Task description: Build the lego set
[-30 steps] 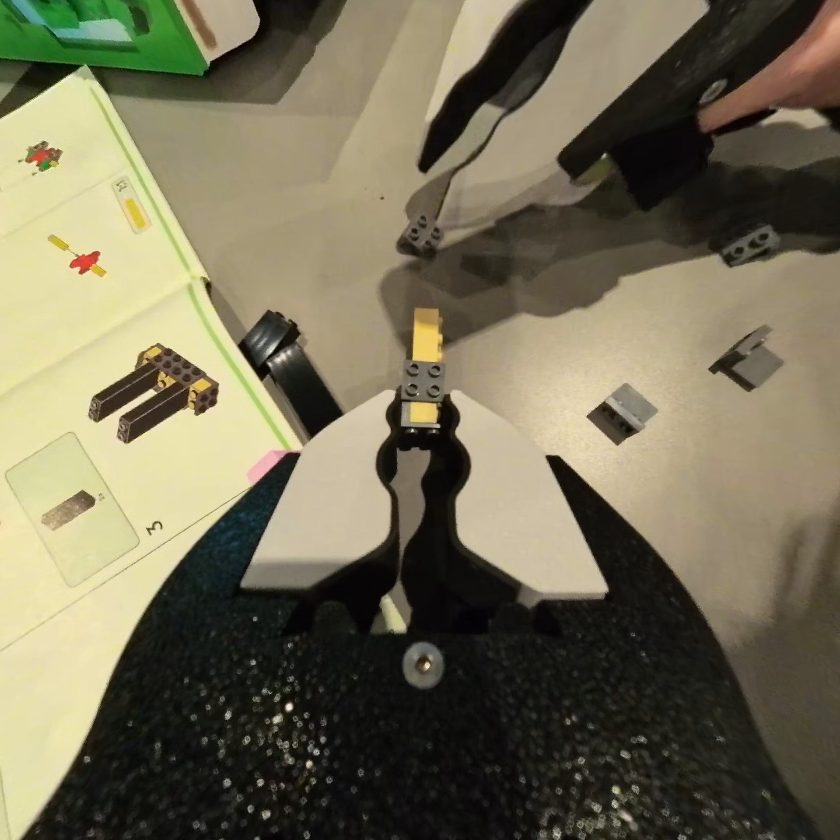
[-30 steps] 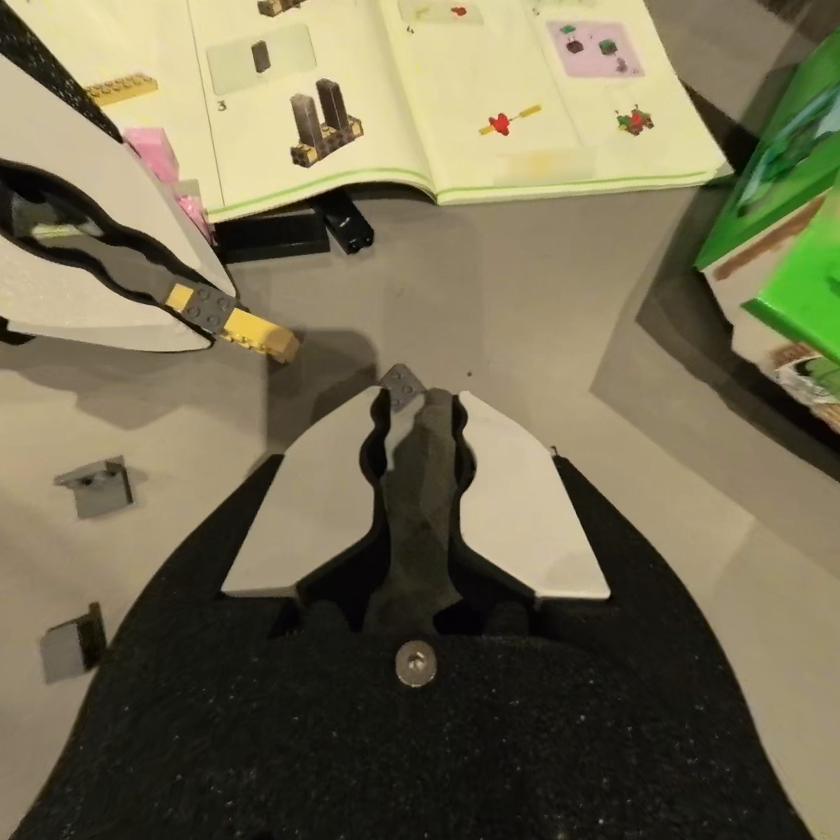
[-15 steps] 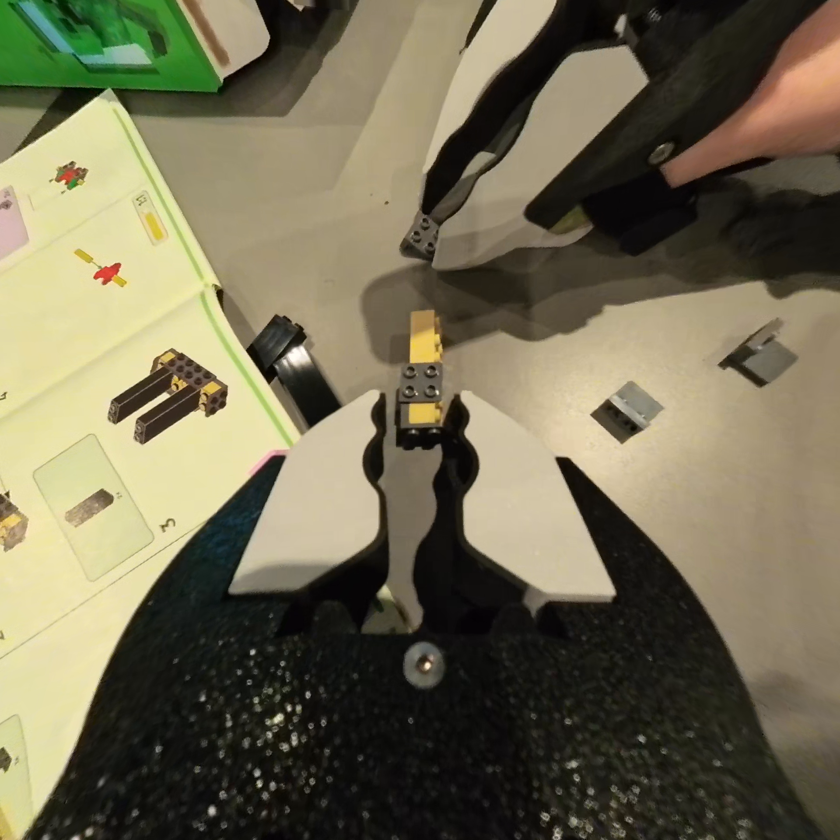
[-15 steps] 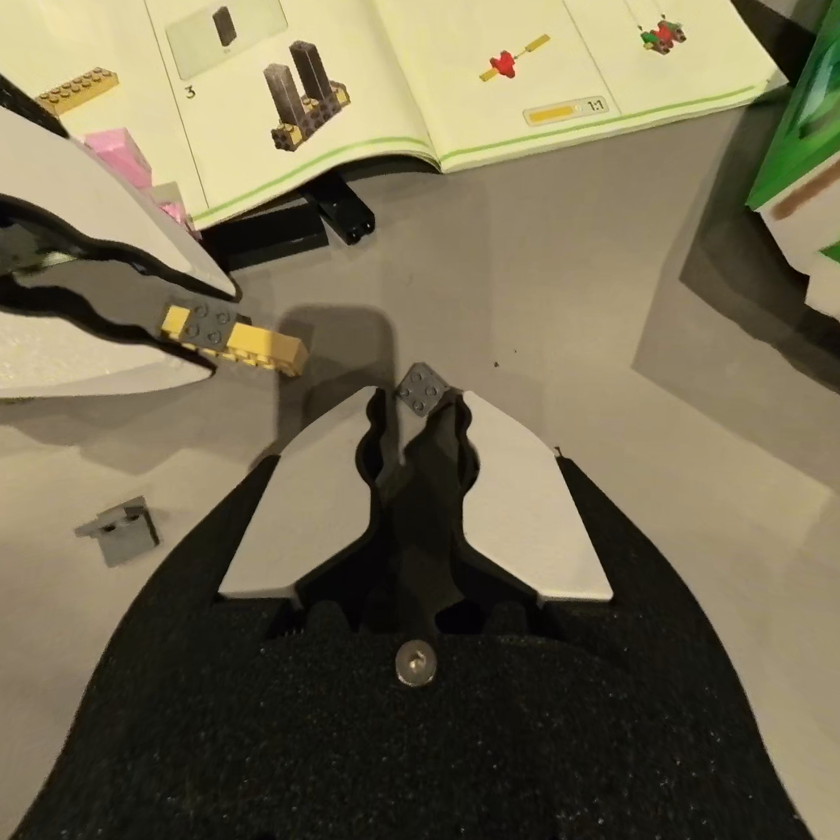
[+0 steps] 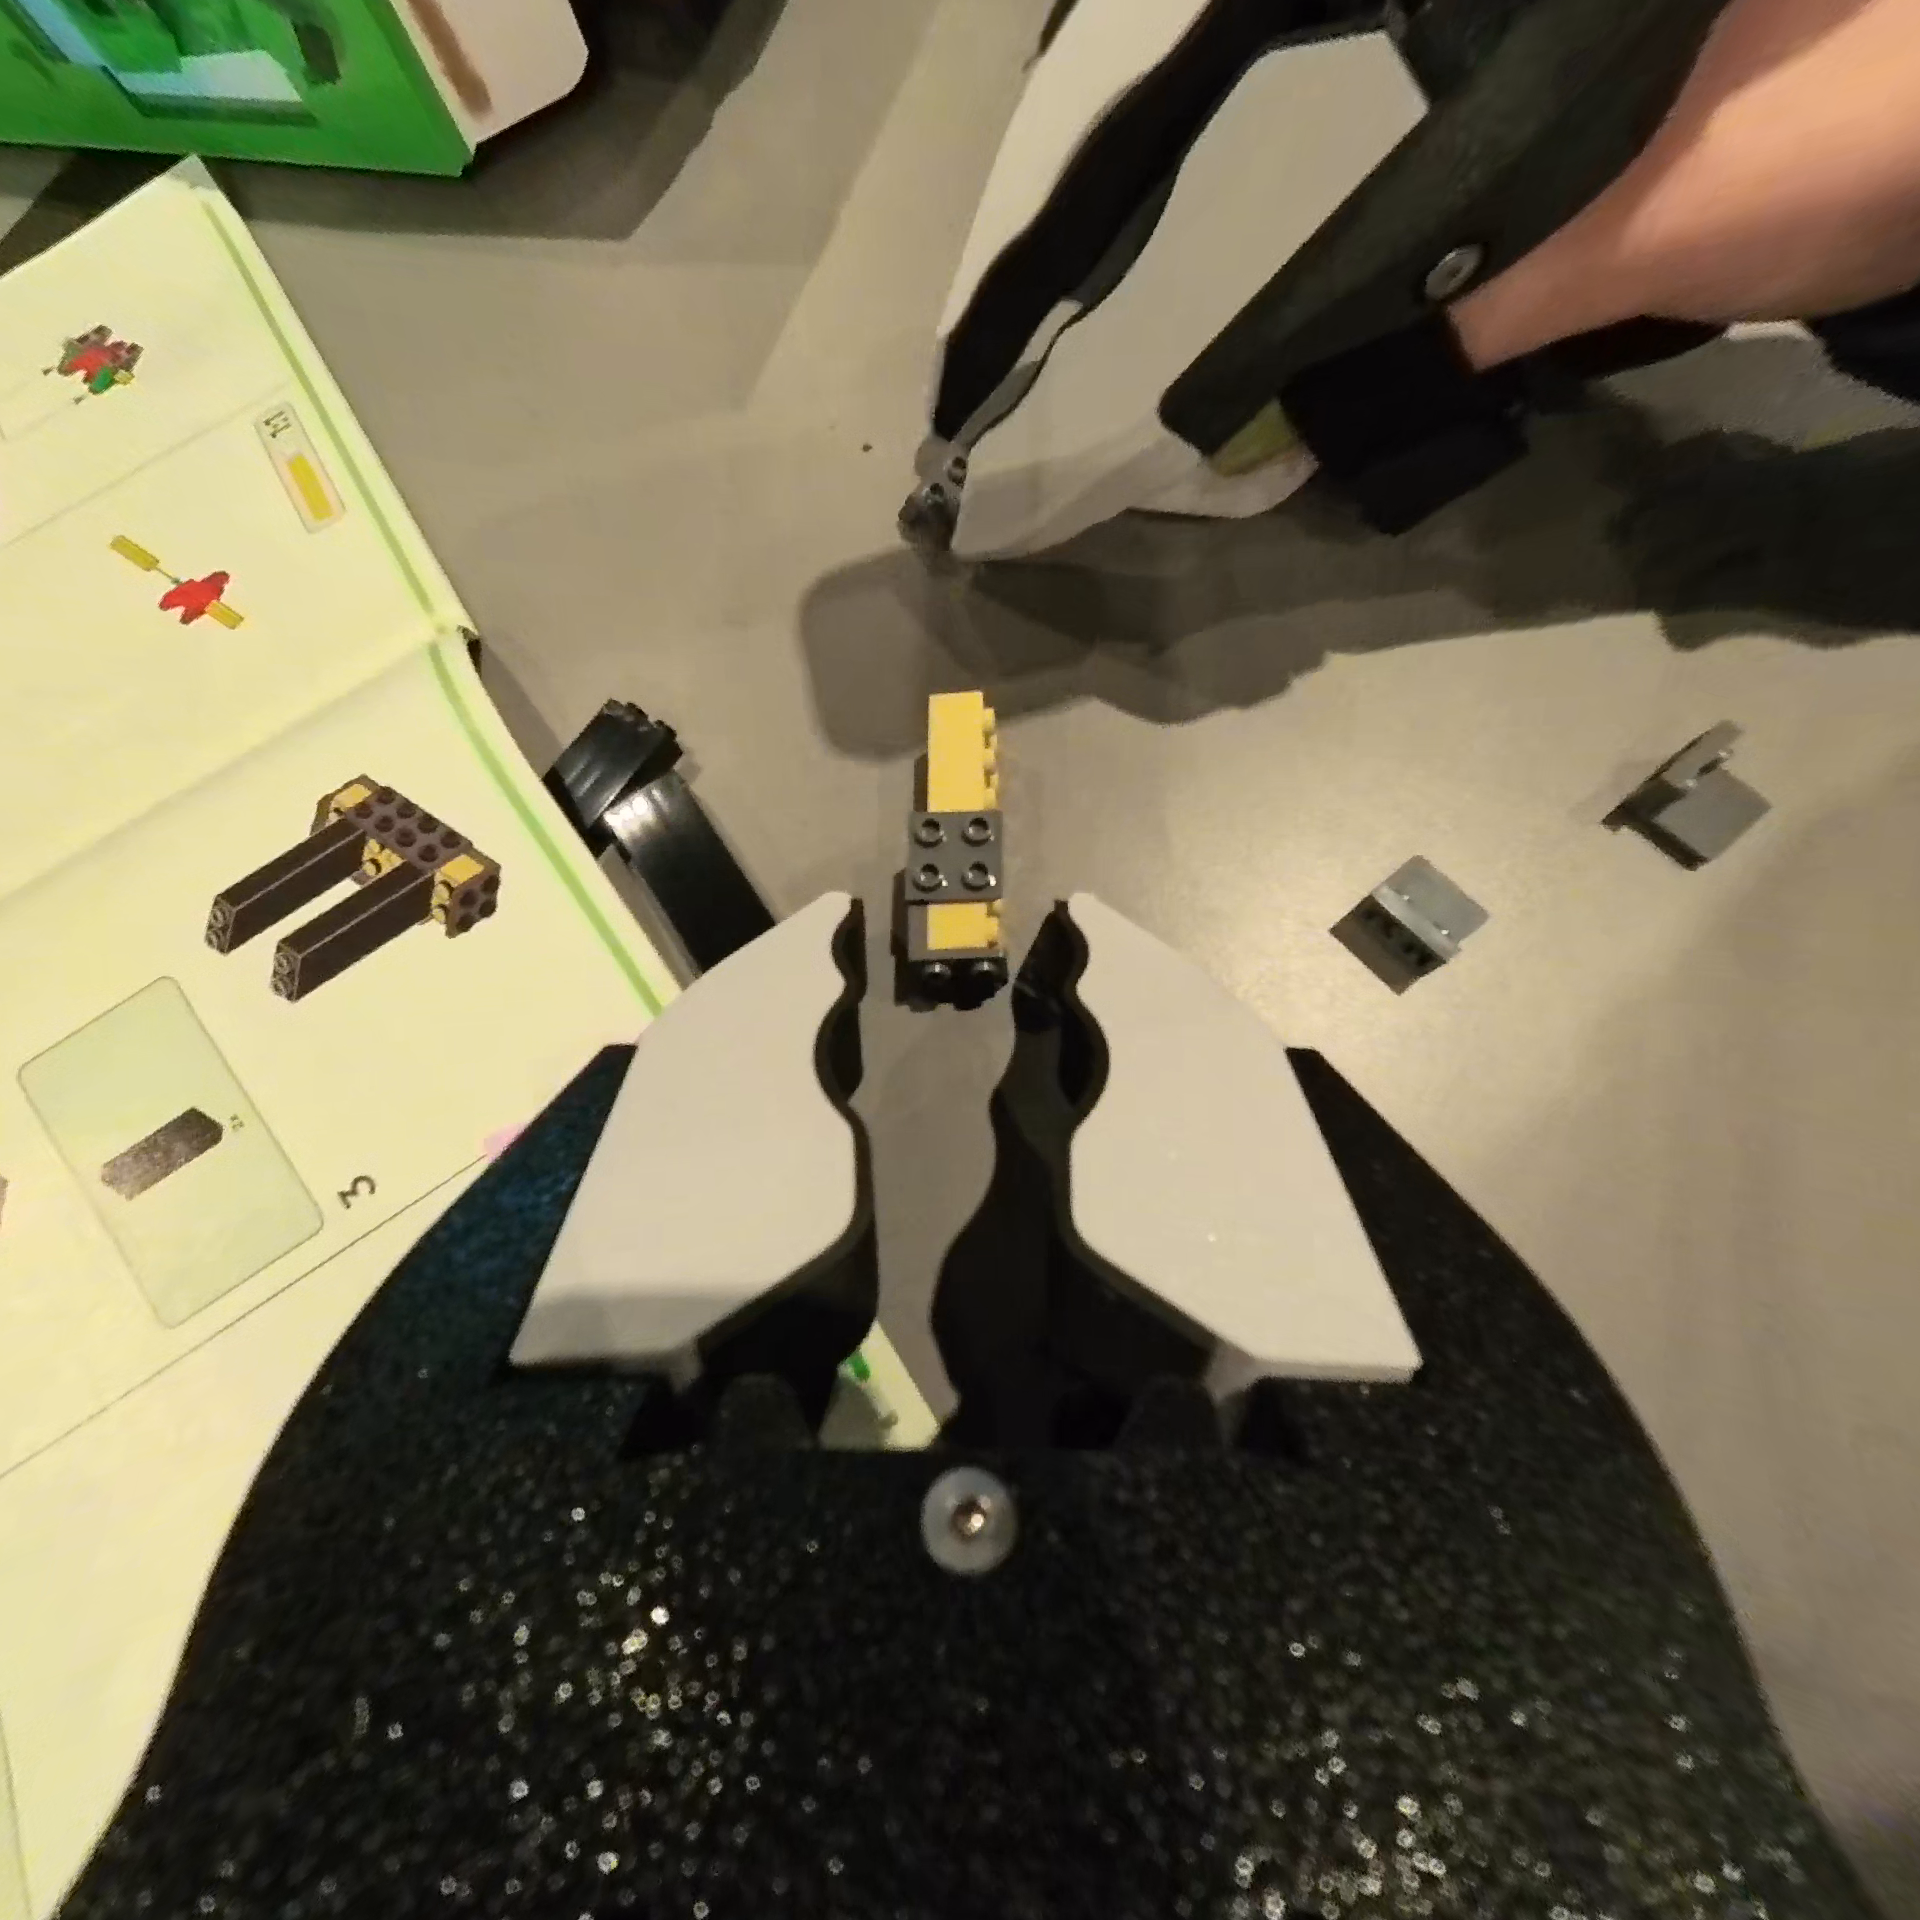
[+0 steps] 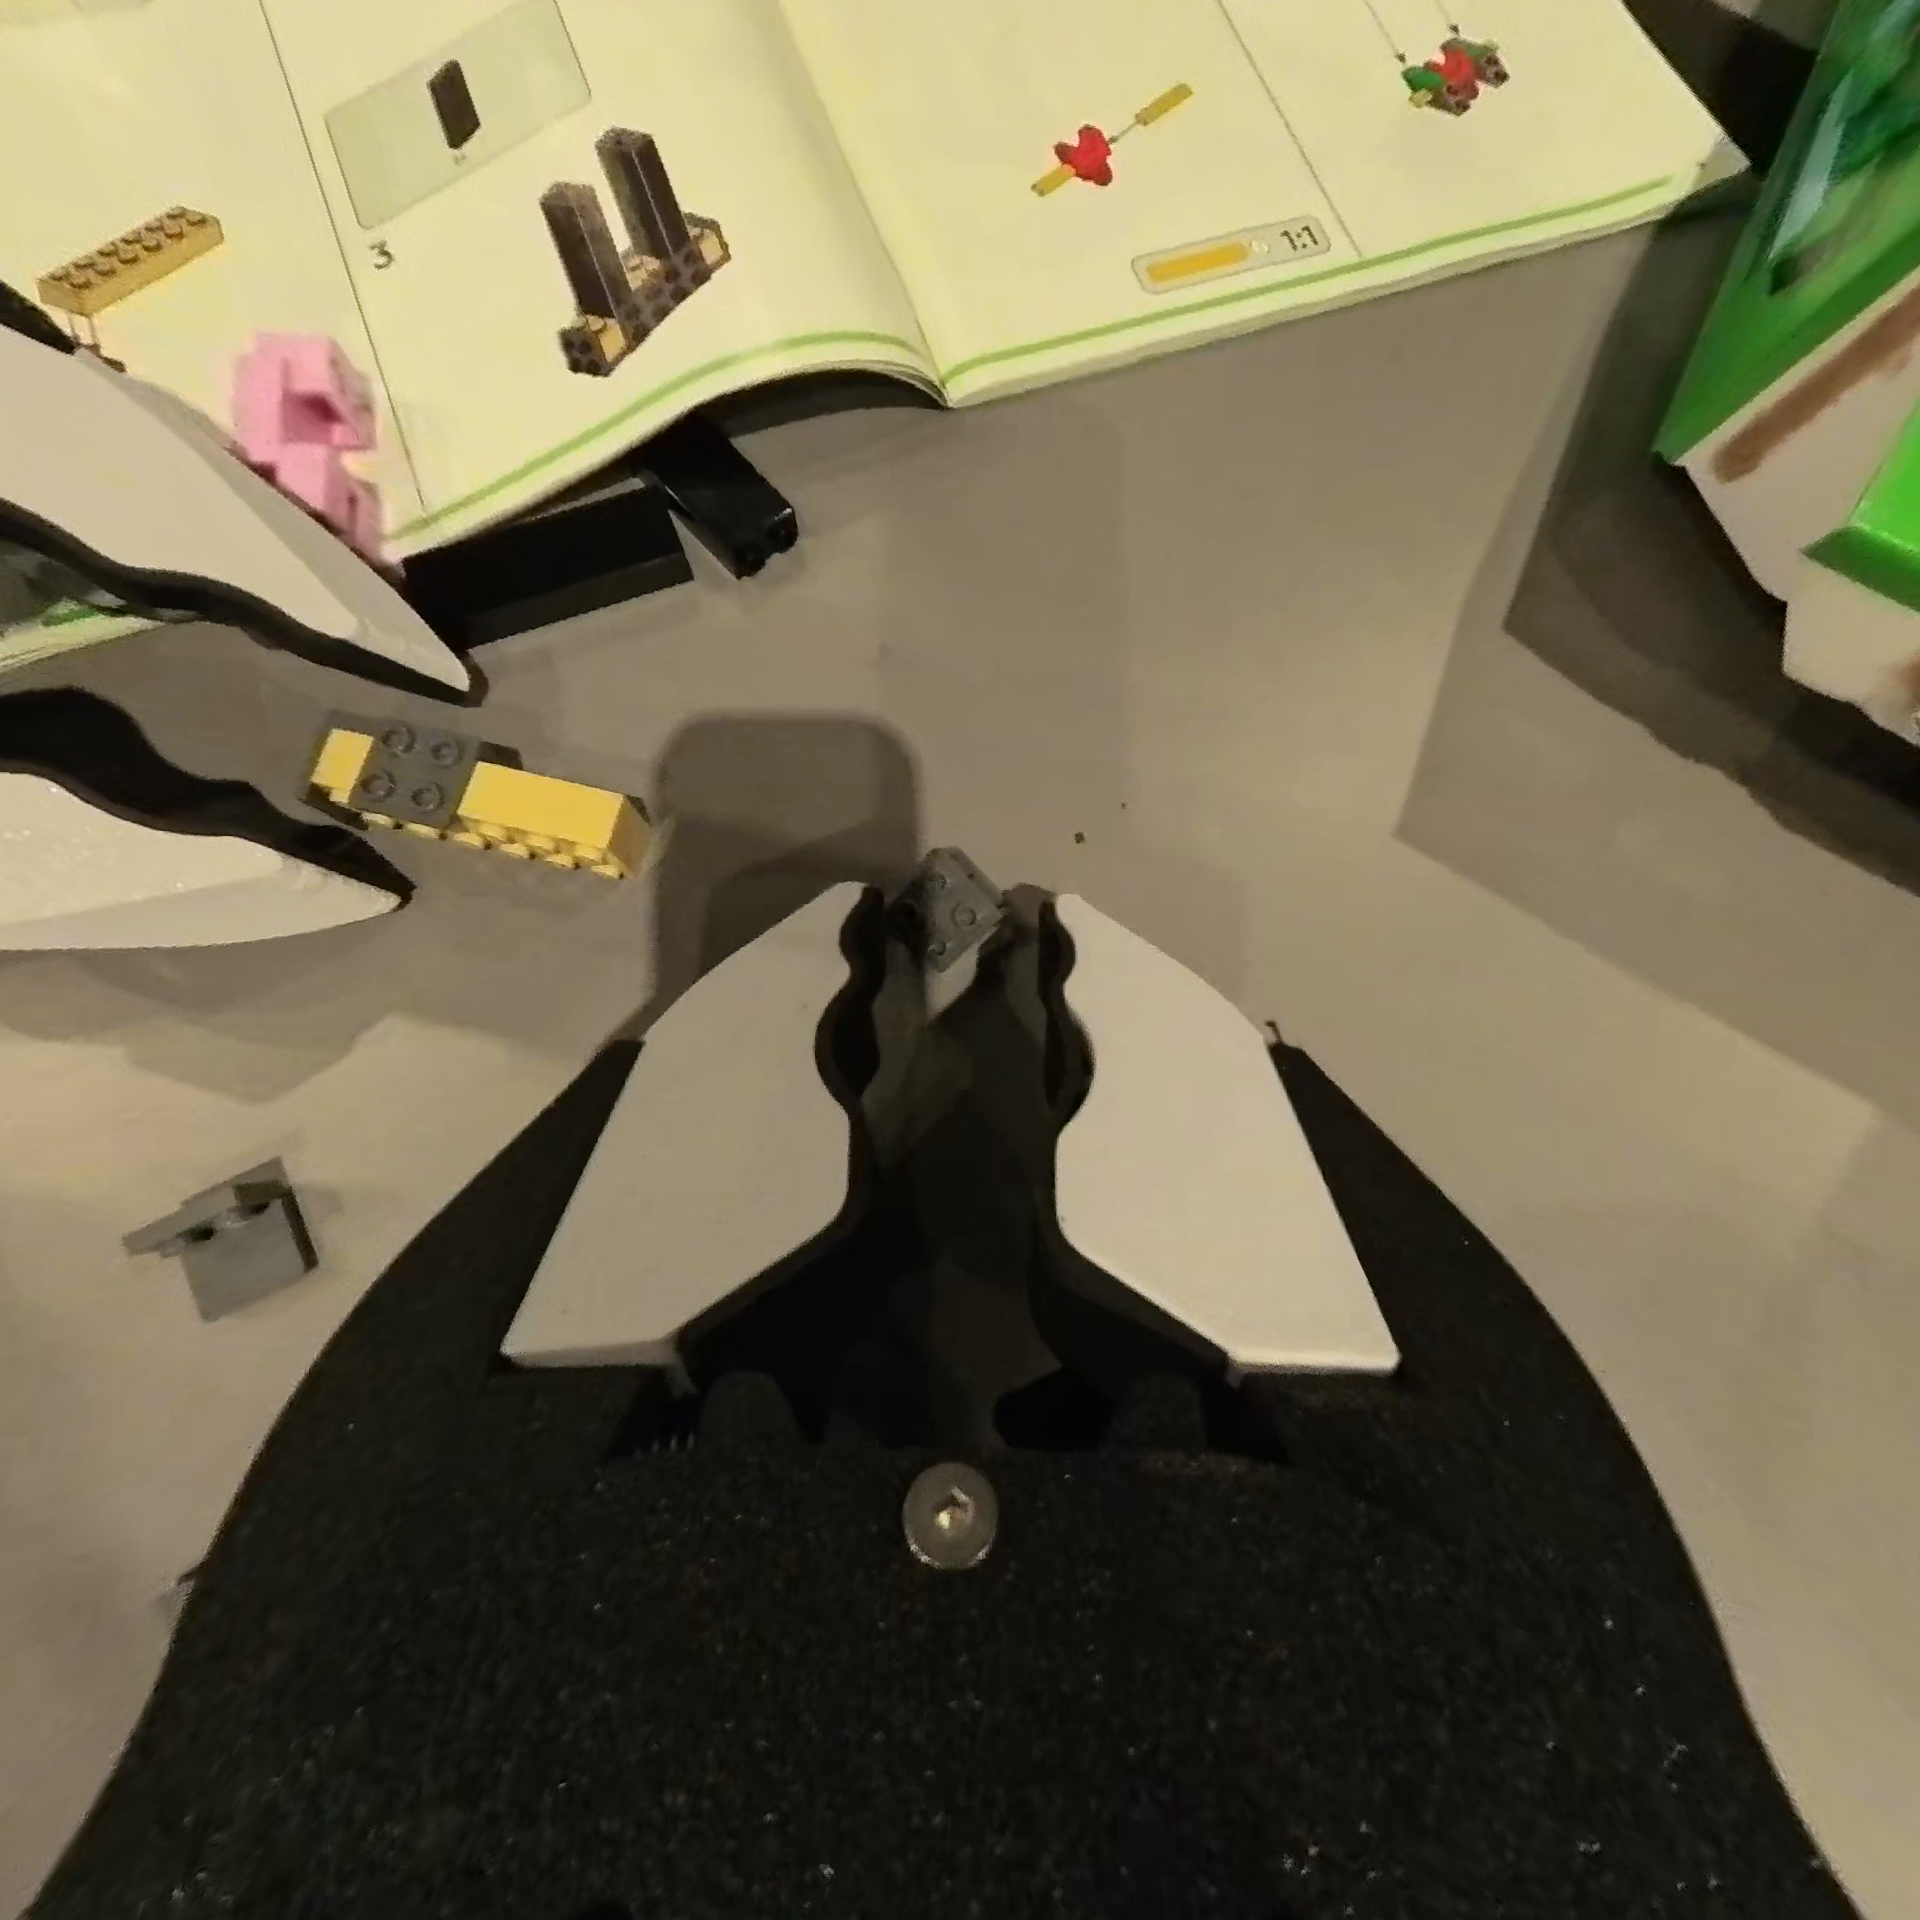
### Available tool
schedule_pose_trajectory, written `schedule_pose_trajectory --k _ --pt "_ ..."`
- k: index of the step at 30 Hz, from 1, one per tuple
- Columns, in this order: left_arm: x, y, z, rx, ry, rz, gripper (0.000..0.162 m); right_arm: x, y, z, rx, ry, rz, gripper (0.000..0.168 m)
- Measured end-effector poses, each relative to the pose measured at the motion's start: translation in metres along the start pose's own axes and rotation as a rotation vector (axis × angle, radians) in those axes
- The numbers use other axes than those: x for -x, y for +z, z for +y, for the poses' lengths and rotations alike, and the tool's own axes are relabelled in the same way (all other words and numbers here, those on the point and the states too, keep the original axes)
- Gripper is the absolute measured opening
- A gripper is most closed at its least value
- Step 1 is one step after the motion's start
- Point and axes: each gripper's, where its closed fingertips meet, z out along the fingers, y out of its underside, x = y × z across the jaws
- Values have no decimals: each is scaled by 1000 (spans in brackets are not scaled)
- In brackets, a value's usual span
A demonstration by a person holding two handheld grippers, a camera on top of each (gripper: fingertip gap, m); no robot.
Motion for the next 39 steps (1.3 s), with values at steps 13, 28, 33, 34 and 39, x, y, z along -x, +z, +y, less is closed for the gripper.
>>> schedule_pose_trajectory --k 13,28,33,34,39 --pt "0 0 0 1 -9 11 36 7 -2 -4 -37 -52 19 22" --pt "-1 0 0 0 2 7 35 12 5 -4 4 27 59 26" --pt "0 0 0 -2 6 -1 36 10 4 -4 6 3 58 20" --pt "0 0 0 -2 8 -3 36 11 3 -4 4 6 47 19" --pt "0 0 0 -2 8 -6 36 18 -9 -15 -53 0 -56 19"
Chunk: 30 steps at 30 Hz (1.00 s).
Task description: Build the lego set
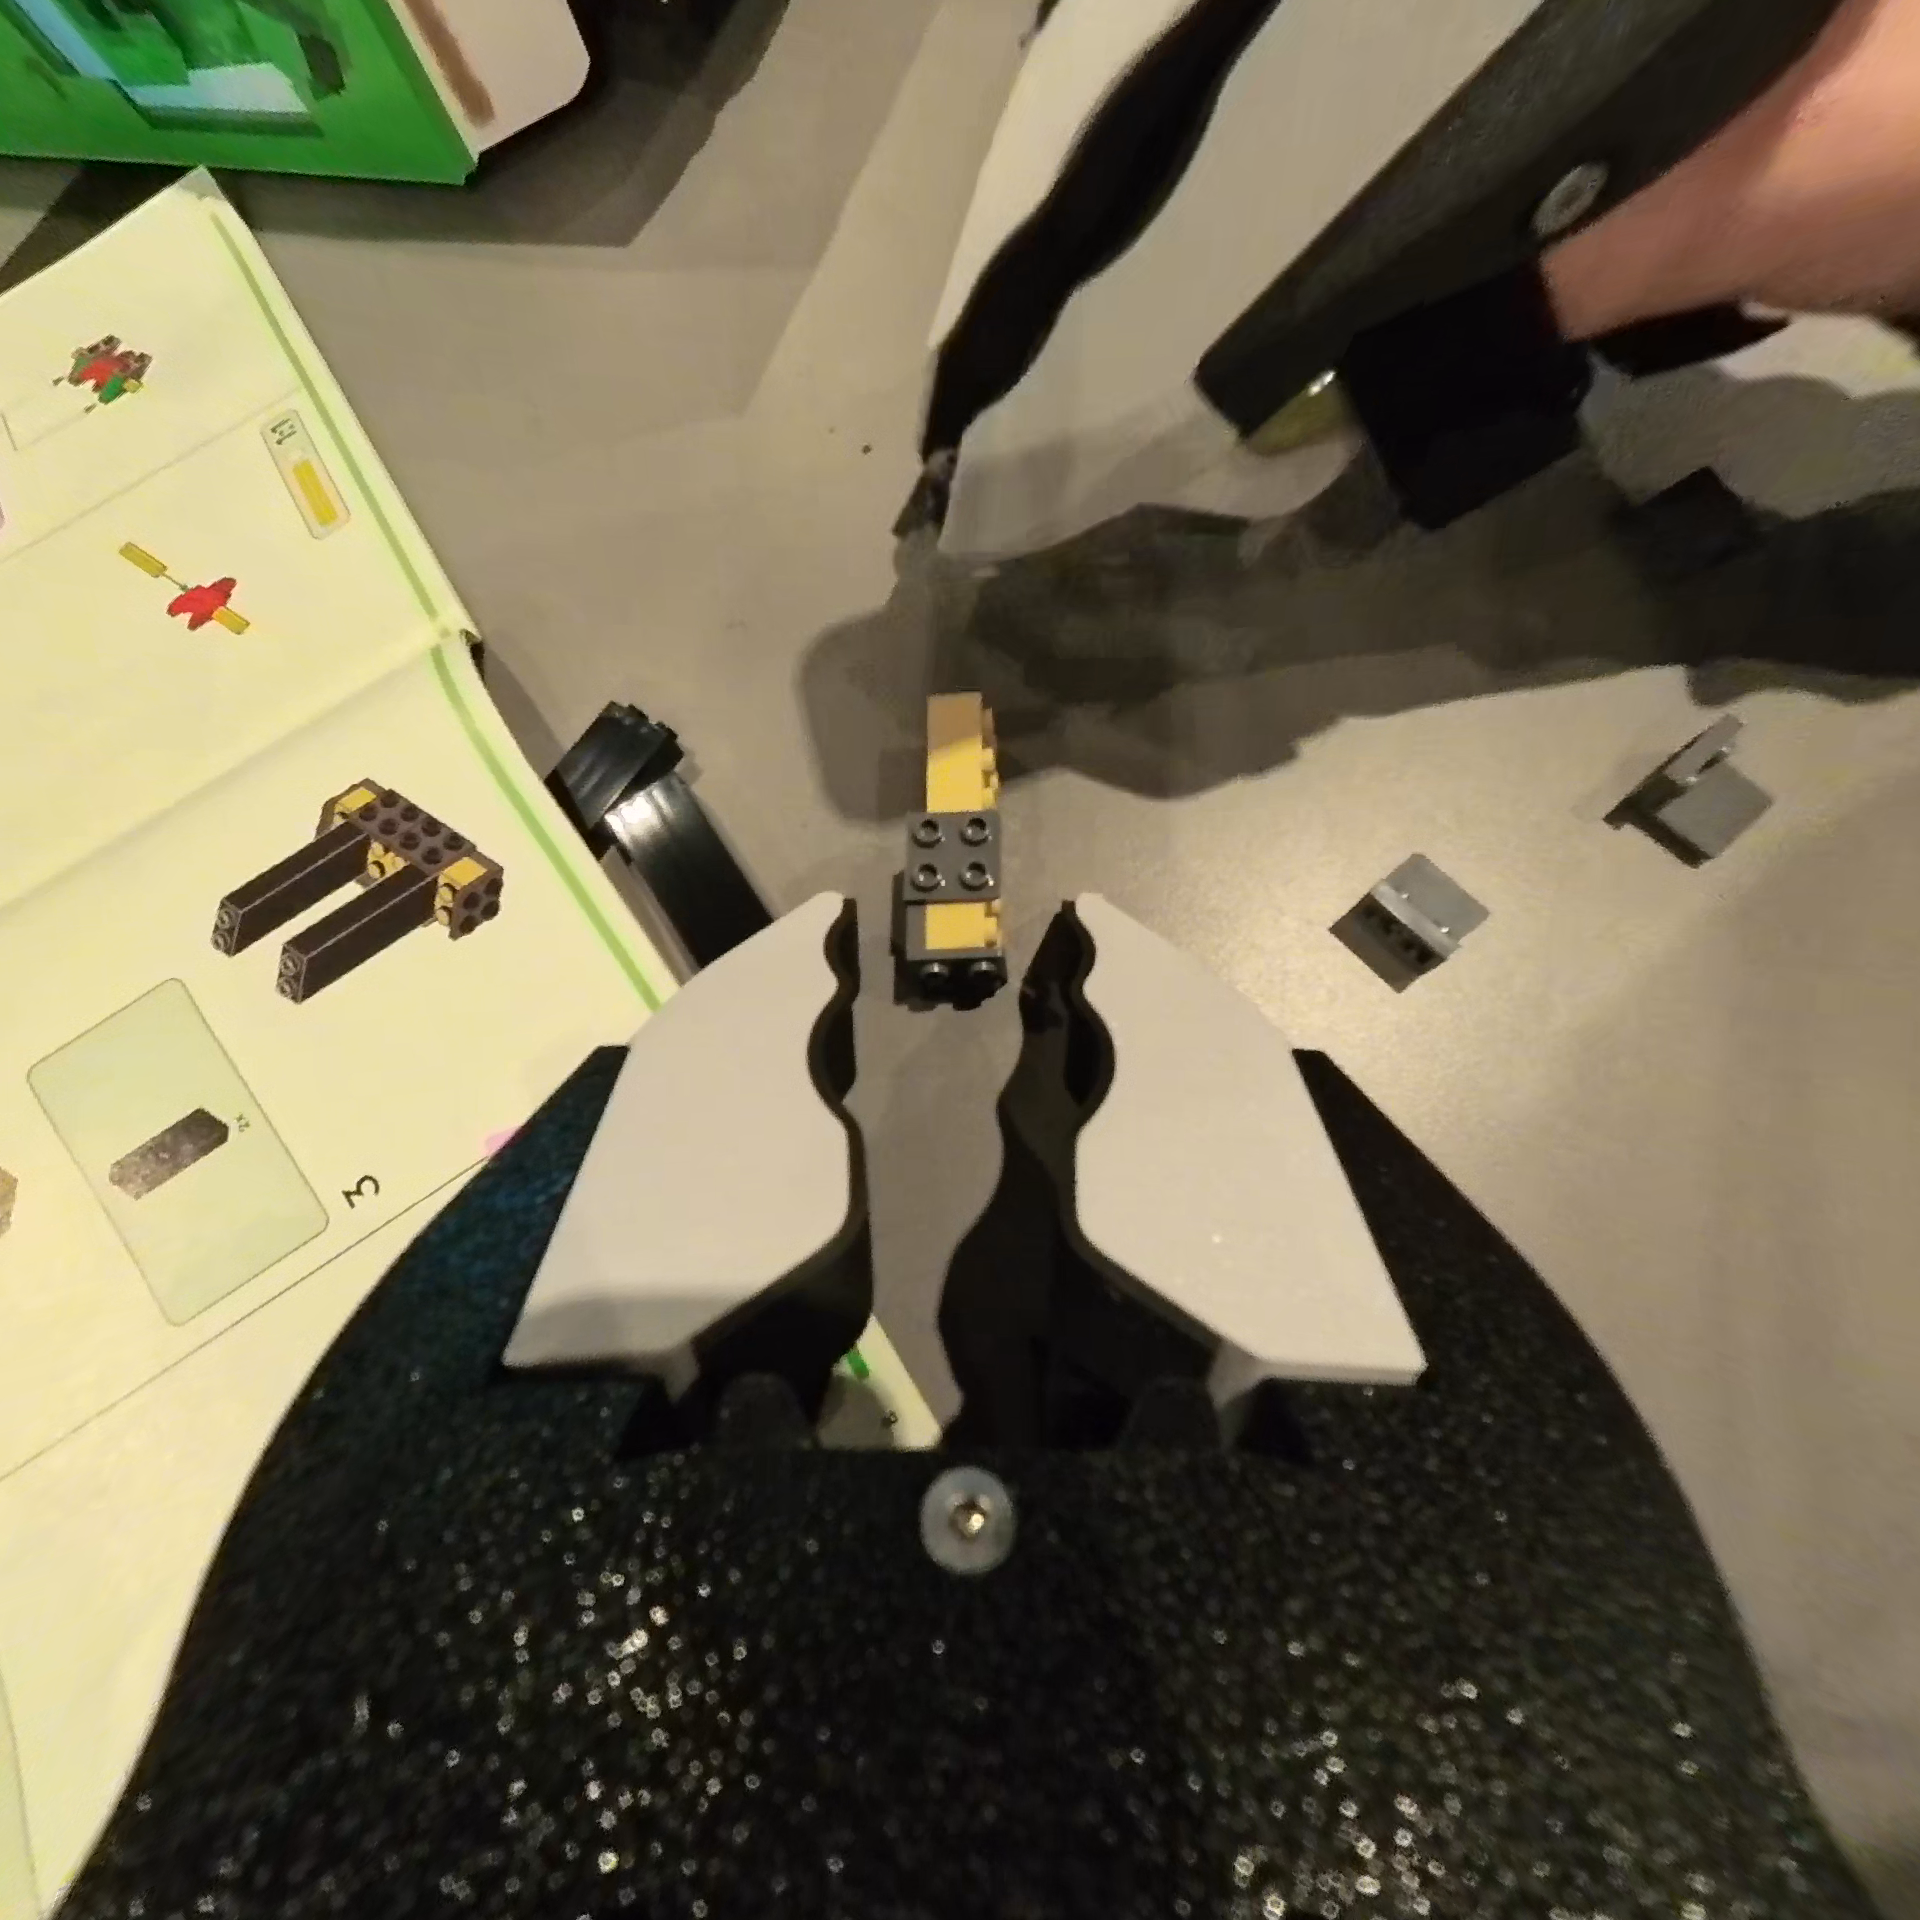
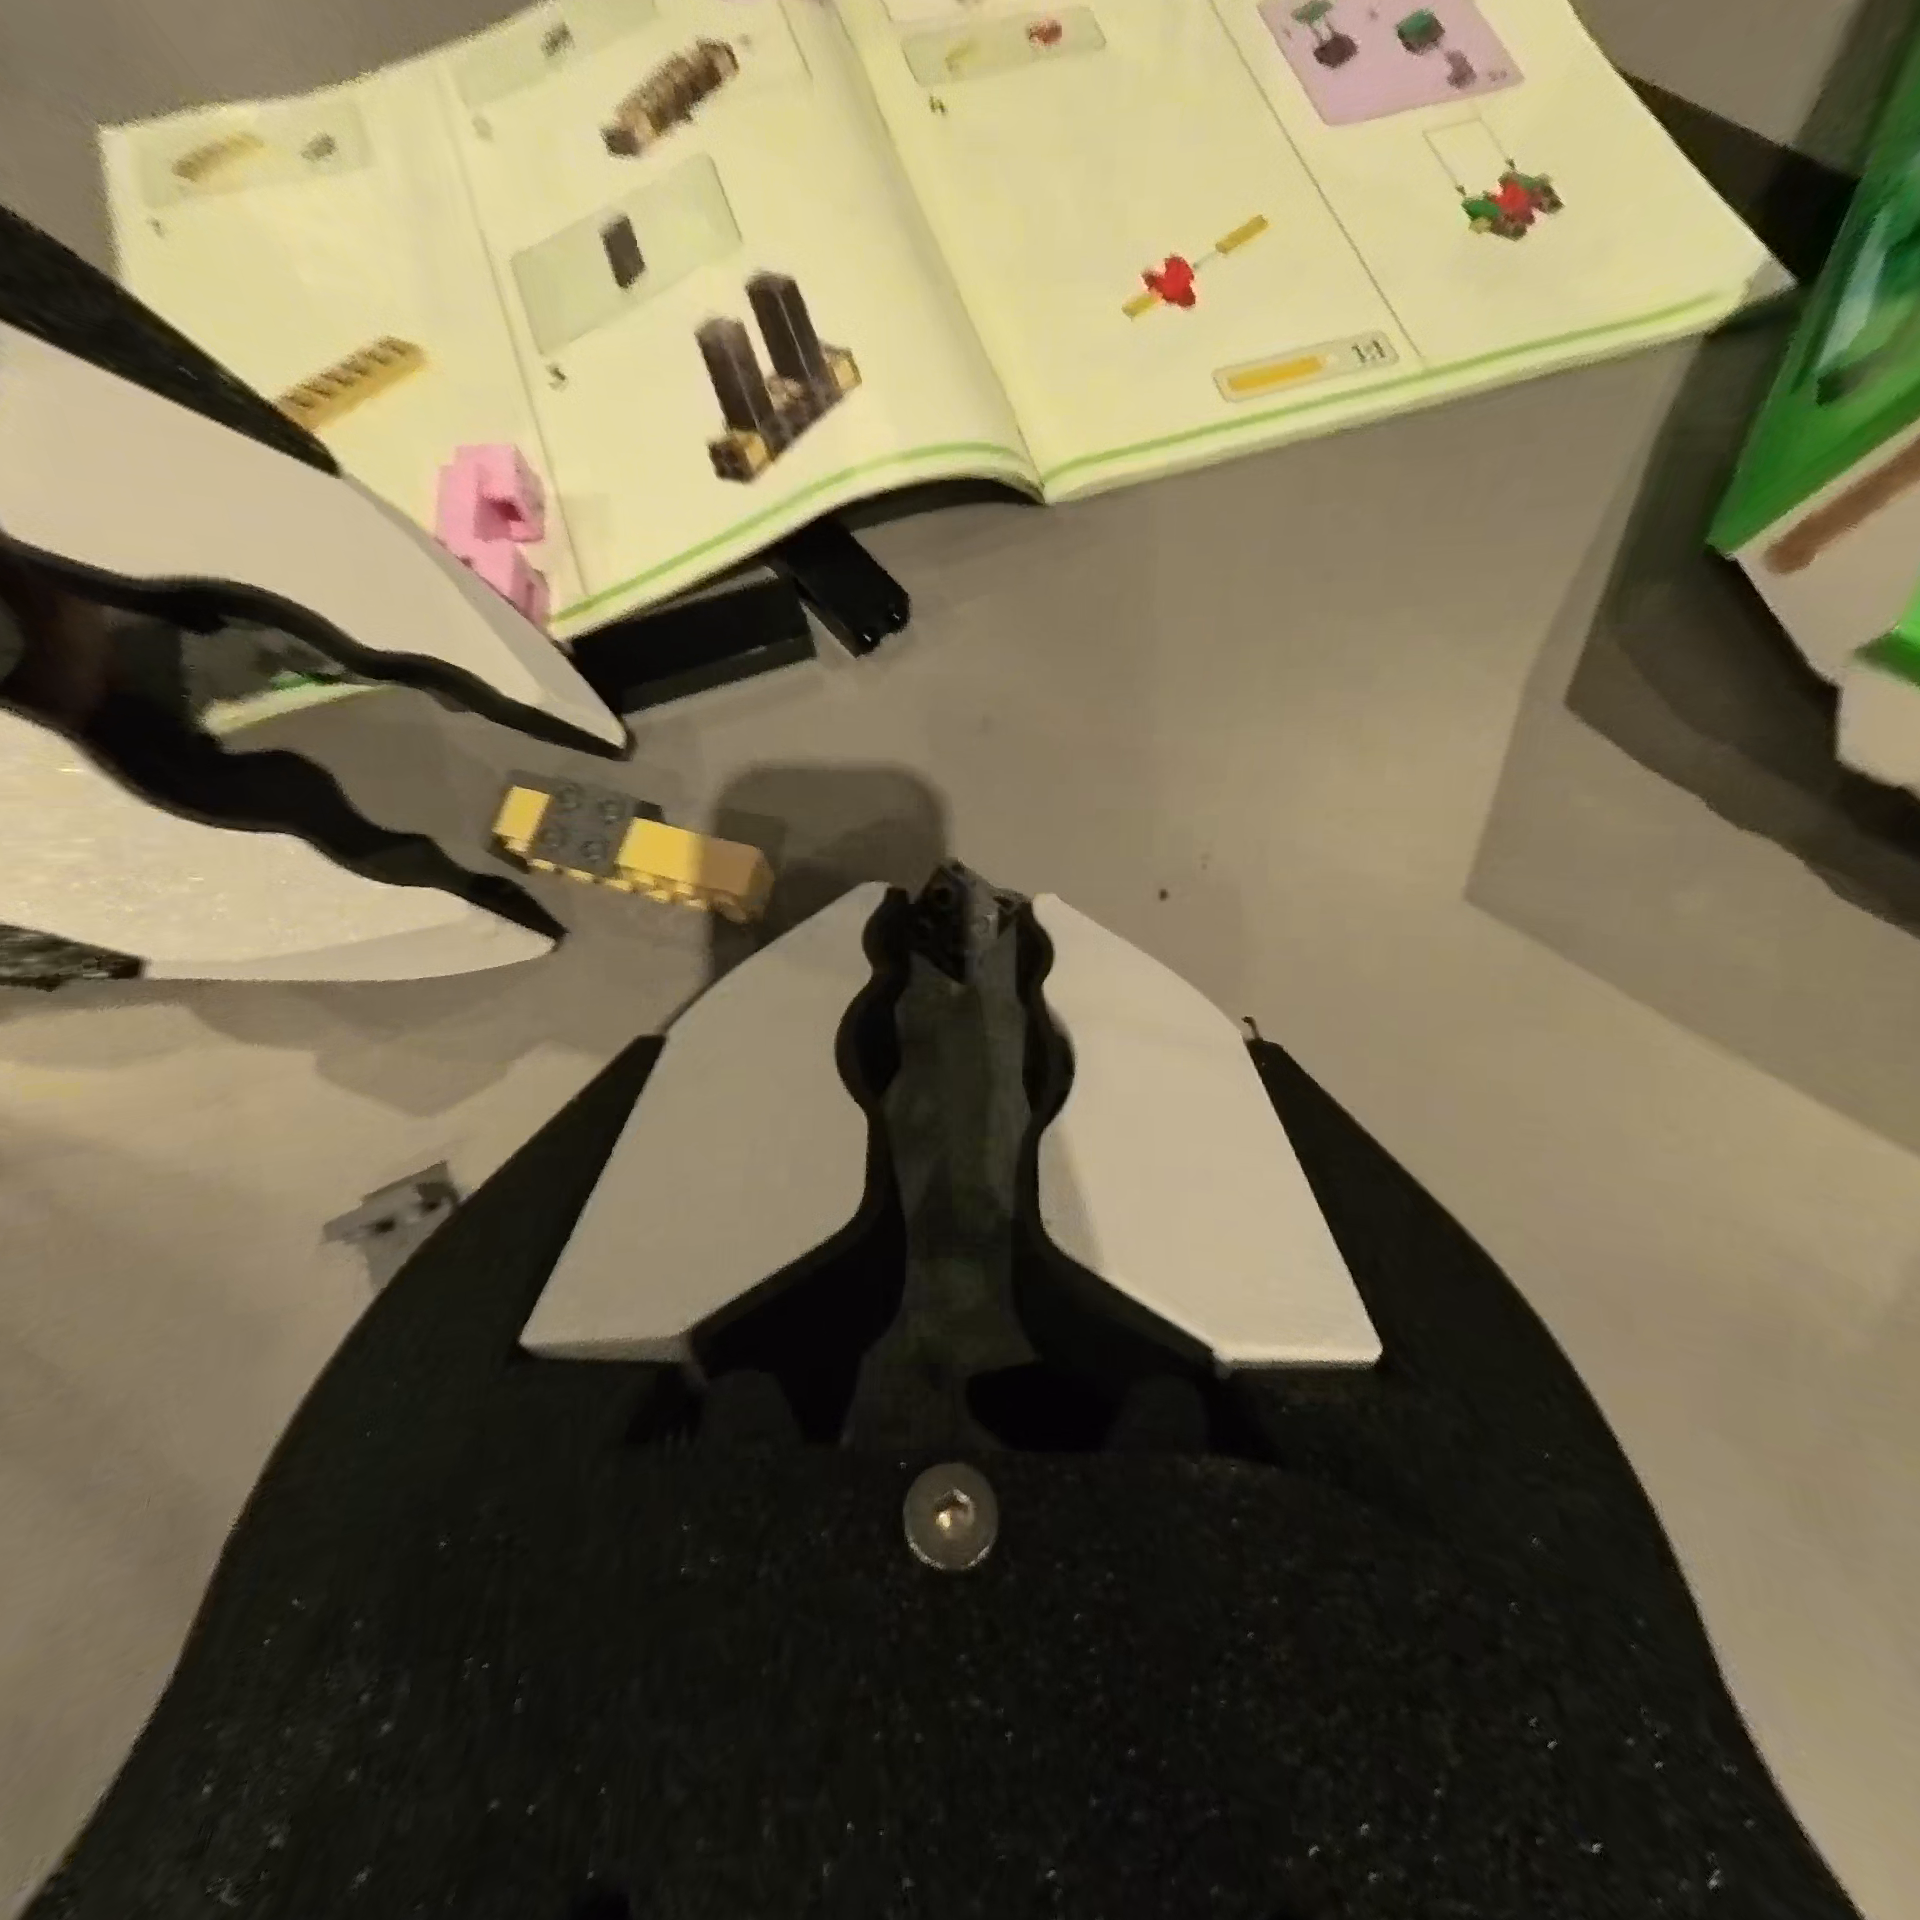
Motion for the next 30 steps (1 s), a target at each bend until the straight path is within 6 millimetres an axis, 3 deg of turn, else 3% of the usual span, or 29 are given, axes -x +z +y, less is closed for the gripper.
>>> schedule_pose_trajectory --k 5,8,15,30 --pt "0 0 0 0 4 -1 33 38 -10 -12 29 17 -254 19" --pt "0 0 0 1 3 -1 30 52 -8 -15 89 2 -301 19" --pt "2 -1 3 10 -25 14 17 51 1 -16 204 -76 -224 19" --pt "2 -1 3 10 -20 14 17 53 10 -11 324 -131 -137 19"
